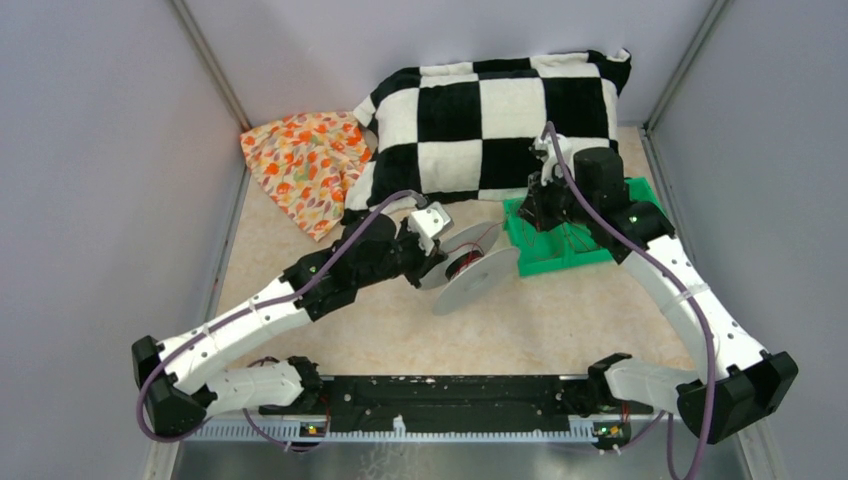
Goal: Wrap the cables
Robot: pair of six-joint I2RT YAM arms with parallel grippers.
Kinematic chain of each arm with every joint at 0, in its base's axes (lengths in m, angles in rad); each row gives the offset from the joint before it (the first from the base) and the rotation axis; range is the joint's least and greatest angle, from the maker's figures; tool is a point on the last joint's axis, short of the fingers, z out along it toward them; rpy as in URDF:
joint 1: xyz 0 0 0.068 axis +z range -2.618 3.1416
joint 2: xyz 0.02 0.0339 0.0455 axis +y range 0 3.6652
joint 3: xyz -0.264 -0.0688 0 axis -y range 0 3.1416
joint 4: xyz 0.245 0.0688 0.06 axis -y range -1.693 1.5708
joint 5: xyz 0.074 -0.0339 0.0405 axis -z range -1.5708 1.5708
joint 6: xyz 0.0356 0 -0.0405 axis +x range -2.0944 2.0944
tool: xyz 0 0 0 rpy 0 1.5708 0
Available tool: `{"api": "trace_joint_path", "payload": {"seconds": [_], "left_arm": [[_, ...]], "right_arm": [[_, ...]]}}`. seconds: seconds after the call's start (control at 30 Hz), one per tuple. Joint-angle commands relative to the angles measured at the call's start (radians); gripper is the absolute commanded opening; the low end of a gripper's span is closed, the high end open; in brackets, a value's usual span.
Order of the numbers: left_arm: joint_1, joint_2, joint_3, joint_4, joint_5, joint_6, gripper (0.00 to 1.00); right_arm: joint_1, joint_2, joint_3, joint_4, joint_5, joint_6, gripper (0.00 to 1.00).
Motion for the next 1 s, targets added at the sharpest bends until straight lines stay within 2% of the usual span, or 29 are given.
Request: {"api": "trace_joint_path", "payload": {"seconds": [0.0, 0.07, 0.2, 0.43, 0.57, 0.73, 0.87, 0.97], "left_arm": [[0.006, -0.134, 0.034, 0.111, 0.106, 0.011, 0.0], [0.015, -0.168, 0.036, 0.138, 0.127, -0.004, 0.0], [0.03, -0.195, 0.048, 0.212, 0.076, -0.07, 0.0], [0.032, -0.153, 0.067, 0.307, -0.023, -0.182, 0.0], [0.034, -0.14, 0.093, 0.32, -0.004, -0.182, 0.0], [0.034, -0.142, 0.126, 0.322, -0.013, -0.183, 0.0], [0.034, -0.139, 0.156, 0.305, -0.056, -0.185, 0.0], [0.034, -0.145, 0.173, 0.277, -0.126, -0.197, 0.0]], "right_arm": [[-0.014, -0.064, -0.005, 0.006, -0.052, 0.003, 0.0], [-0.014, -0.079, -0.011, -0.006, -0.069, -0.008, 0.0], [-0.014, -0.102, -0.022, -0.032, -0.13, -0.018, 0.0], [-0.015, -0.156, -0.1, 0.084, -0.326, 0.09, 0.01], [-0.014, -0.173, -0.18, 0.213, -0.424, 0.194, 0.17], [-0.014, -0.2, -0.266, 0.324, -0.431, 0.286, 0.48], [-0.014, -0.207, -0.279, 0.323, -0.374, 0.293, 0.64], [-0.023, -0.207, -0.25, 0.253, -0.328, 0.249, 0.77]]}}
